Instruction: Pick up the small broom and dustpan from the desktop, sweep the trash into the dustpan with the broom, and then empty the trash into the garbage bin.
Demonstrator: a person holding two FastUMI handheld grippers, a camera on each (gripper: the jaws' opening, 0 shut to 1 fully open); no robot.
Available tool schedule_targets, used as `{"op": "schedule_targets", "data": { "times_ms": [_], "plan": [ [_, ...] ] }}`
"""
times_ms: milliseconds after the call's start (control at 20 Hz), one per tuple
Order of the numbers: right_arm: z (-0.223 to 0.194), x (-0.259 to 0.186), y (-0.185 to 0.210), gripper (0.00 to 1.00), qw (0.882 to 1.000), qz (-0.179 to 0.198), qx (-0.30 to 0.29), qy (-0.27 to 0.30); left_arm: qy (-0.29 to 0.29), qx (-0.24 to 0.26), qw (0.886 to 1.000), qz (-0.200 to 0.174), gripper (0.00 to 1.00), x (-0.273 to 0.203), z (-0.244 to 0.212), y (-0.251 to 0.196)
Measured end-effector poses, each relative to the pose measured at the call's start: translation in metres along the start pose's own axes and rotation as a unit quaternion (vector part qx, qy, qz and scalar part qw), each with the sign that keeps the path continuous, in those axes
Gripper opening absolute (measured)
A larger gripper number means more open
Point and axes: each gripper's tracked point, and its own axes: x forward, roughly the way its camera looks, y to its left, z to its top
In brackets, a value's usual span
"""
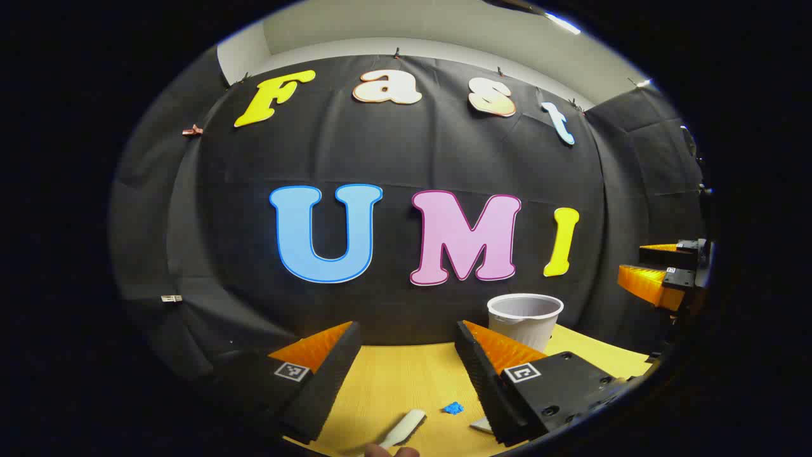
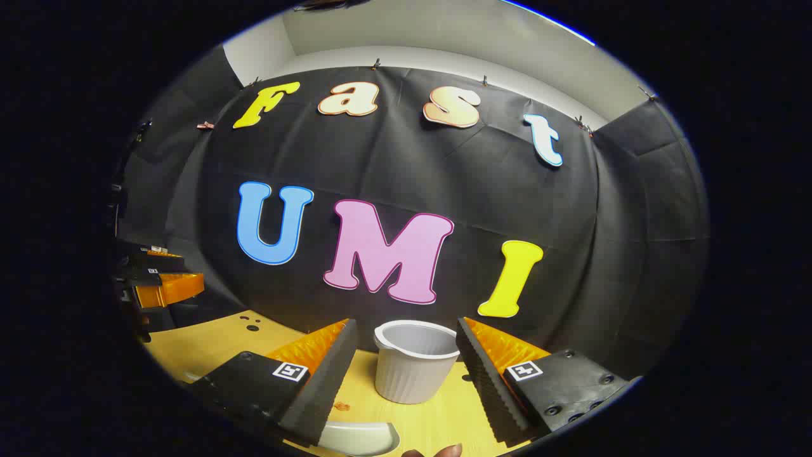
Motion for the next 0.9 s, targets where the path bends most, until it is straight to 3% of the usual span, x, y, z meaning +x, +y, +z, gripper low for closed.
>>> {"op": "schedule_targets", "data": {
  "times_ms": [200, 700, 900],
  "plan": [
    [-0.001, 0.001, 0.006, 0.97, 1.000, 0.001, 0.007, 0.006, 0.008, -0.016, 1.000, -0.016, 0.95, -0.003, -0.004, -0.001],
    [-0.016, -0.005, 0.010, 0.97, 0.999, 0.003, 0.008, 0.032, 0.014, -0.013, 1.000, -0.015, 0.95, -0.008, -0.012, 0.005],
    [-0.065, -0.023, 0.023, 0.98, 0.992, 0.051, 0.008, 0.115, 0.016, -0.010, 1.000, -0.015, 0.96, -0.010, -0.015, 0.006]
  ]
}}
